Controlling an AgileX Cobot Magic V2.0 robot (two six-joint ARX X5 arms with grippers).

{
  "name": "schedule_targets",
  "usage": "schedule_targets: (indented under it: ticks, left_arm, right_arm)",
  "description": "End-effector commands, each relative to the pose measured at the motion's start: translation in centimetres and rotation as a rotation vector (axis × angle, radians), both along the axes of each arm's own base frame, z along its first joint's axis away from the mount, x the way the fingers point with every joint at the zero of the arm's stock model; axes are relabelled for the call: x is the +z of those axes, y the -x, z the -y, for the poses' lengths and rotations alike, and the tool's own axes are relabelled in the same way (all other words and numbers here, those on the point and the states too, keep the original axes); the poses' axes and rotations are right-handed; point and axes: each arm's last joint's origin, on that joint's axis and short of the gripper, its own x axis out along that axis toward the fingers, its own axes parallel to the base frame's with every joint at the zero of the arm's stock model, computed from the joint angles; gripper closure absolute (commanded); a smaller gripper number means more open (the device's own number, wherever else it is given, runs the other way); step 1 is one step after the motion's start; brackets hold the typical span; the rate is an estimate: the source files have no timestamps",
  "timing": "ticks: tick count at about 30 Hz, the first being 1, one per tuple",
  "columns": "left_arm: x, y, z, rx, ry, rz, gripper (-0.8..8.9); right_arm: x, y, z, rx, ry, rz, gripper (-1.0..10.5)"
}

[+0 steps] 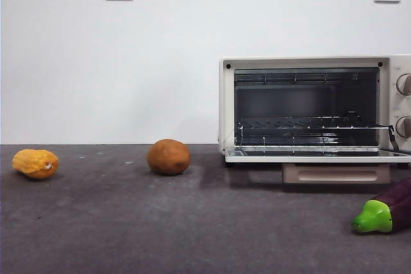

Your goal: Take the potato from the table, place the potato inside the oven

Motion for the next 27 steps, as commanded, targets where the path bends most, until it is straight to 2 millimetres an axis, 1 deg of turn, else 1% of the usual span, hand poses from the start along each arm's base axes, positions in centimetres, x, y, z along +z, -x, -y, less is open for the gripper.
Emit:
schedule_targets:
  ticks: [1, 5, 12, 15, 18, 20, 22, 25, 26, 27]
  left_arm:
    - [0.0, 1.0, -1.0, 0.015, 0.015, -0.003, 8.2]
    - [-1.1, 2.8, -2.7, 0.036, 0.002, -0.024, 8.2]
    - [-5.4, 5.8, -6.0, 0.213, -0.108, -0.033, 8.19]
    - [-7.0, 7.2, -7.4, 0.263, -0.121, -0.04, 8.19]
    - [-8.9, 9.4, -9.6, 0.33, -0.121, -0.011, 8.19]
    - [-9.7, 10.9, -11.1, 0.373, -0.103, 0.027, 8.19]
    - [-10.0, 12.3, -12.5, 0.428, -0.068, 0.062, 8.18]
    - [-10.3, 13.9, -14.2, 0.52, -0.033, 0.128, 8.18]
    - [-10.3, 14.3, -14.7, 0.547, -0.02, 0.145, 8.18]
    - [-10.3, 14.6, -15.0, 0.561, -0.006, 0.154, 8.18]
  right_arm:
    - [-0.7, -1.4, -2.5, 0.031, 0.023, -0.036, 9.4]
    - [-1.1, -3.0, -5.9, 0.065, 0.088, -0.071, 9.4]
    - [-0.4, -6.1, -10.3, 0.007, 0.264, -0.058, 9.3]
    - [-0.3, -7.4, -11.8, -0.019, 0.313, -0.053, 8.5]
    - [-0.7, -9.5, -13.9, -0.051, 0.35, -0.043, 8.4]
    - [-1.4, -10.6, -15.2, -0.073, 0.377, -0.03, 8.4]
    - [-2.5, -11.8, -16.3, -0.094, 0.406, -0.025, 7.9]
    - [-5.2, -13.6, -17.8, -0.117, 0.45, -0.042, 7.5]
    - [-6.4, -14.2, -18.3, -0.118, 0.473, -0.049, 7.2]
    - [-7.3, -14.6, -18.7, -0.119, 0.493, -0.053, 6.6]
